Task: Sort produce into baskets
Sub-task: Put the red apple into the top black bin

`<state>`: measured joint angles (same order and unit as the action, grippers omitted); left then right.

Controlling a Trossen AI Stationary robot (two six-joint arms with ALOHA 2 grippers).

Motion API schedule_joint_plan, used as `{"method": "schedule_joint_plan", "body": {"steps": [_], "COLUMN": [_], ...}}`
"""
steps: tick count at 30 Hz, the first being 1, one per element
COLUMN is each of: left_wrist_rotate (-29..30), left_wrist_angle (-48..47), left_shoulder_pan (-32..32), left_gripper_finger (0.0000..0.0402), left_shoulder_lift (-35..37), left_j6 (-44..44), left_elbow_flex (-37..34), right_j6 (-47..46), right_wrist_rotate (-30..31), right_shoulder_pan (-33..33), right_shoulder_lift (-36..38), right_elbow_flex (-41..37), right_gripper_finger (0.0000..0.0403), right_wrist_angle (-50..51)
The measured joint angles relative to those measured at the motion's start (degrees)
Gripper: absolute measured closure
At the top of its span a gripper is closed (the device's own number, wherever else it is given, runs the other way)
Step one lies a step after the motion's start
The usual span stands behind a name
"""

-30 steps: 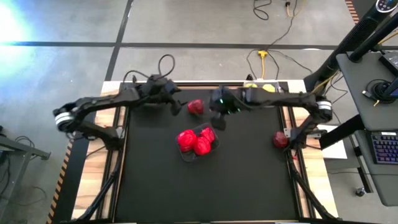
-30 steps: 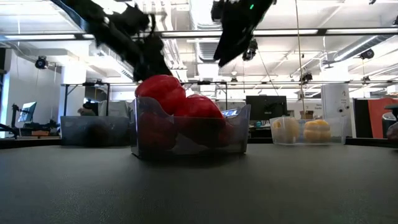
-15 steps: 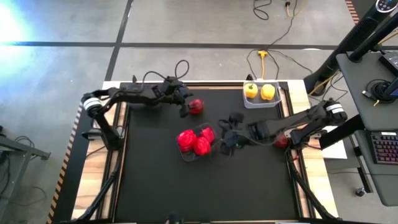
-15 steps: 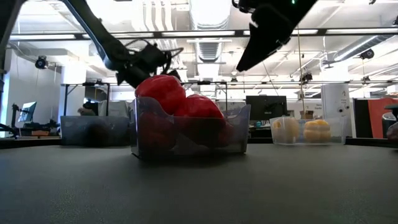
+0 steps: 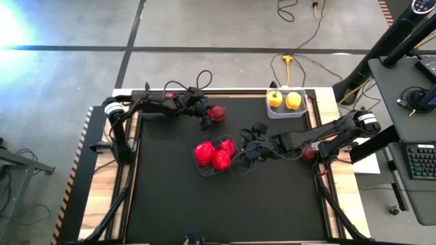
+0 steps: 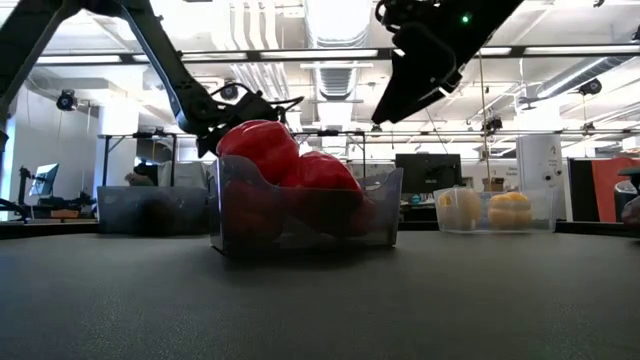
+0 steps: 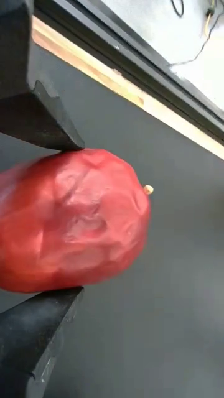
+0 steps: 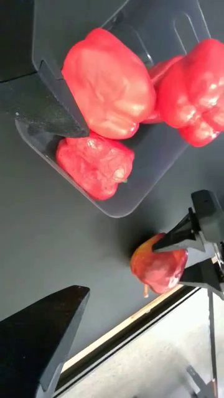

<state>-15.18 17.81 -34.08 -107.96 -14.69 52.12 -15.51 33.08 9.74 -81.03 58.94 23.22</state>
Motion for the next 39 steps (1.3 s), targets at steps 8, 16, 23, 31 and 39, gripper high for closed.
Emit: {"method": "schedule_joint_plan", "body": {"steps": [8,16,23,31,39], "left_wrist_rotate": [5.55,9.3,25.04,49.65,49.64], "left_wrist_angle": [1.56,-3.98,-24.08,-48.96,-53.8], "left_shoulder_pan": [0.21,0.3,1.37,1.04,0.31], "left_gripper_finger": [0.0064,0.0112,0.0112,0.0113,0.0113], "left_shoulder_lift": [-0.28,3.63,24.26,39.99,37.04], "left_j6": [1.7,3.72,1.82,11.69,29.32], "left_elbow_flex": [-0.13,-0.45,-0.23,-0.33,-1.76], "right_j6": [0.02,0.02,-0.35,-0.35,-0.07], "right_wrist_rotate": [-0.04,-0.05,-0.04,-0.04,-0.07], "right_shoulder_pan": [0.0,0.13,0.26,0.26,0.26], "right_shoulder_lift": [0.02,0.02,0.04,0.04,0.07], "right_elbow_flex": [-0.06,-0.09,-0.11,-0.11,0.68], "right_gripper_finger": [0.0003,0.0003,0.0003,0.0003,0.0003], "right_wrist_angle": [0.45,0.53,3.53,3.52,3.5]}}
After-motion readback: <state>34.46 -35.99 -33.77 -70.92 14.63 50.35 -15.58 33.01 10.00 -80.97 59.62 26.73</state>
